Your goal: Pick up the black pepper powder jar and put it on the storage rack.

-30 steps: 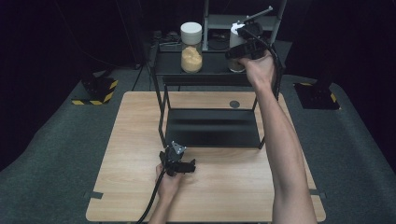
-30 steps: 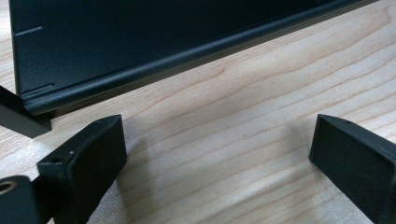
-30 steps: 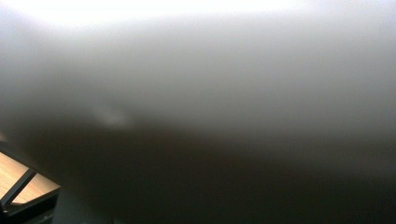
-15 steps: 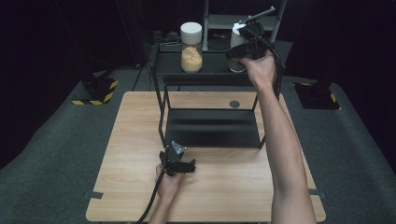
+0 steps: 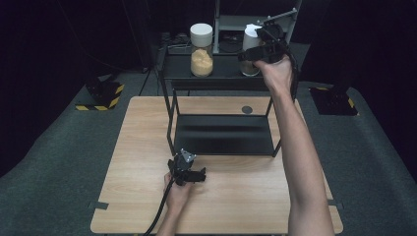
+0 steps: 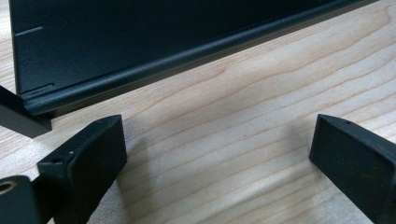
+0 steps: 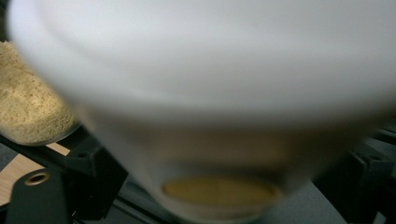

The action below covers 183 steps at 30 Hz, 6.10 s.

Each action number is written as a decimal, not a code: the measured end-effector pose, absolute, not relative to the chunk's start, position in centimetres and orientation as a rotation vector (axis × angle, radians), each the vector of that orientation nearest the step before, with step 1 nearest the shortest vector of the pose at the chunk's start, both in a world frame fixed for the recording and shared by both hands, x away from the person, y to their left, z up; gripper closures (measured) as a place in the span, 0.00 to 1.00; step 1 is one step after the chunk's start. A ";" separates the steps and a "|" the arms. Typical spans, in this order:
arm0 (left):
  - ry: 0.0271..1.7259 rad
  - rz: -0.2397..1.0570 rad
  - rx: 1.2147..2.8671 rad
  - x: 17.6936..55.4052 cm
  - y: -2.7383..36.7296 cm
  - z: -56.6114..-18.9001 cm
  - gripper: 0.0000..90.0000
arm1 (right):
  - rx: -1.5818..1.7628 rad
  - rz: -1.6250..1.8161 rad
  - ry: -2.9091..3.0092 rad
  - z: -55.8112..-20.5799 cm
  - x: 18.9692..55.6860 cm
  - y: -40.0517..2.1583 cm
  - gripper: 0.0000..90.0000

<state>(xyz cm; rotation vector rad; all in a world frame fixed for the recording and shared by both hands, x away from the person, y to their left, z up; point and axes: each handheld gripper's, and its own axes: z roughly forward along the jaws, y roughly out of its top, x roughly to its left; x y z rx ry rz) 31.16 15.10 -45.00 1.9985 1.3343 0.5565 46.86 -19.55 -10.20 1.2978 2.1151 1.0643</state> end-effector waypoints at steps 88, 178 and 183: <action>1.333 0.558 2.001 31.2 15.1 -45.0 0.04 | 1.203 1.186 2.115 -17.4 39.4 -28.1 0.09; 1.334 0.557 1.999 31.2 15.1 -45.0 0.04 | 1.301 1.097 2.243 -26.7 39.7 -28.2 0.11; 1.334 0.557 2.000 31.2 15.1 -45.0 0.04 | 1.320 1.094 2.249 -27.4 39.9 -28.2 0.11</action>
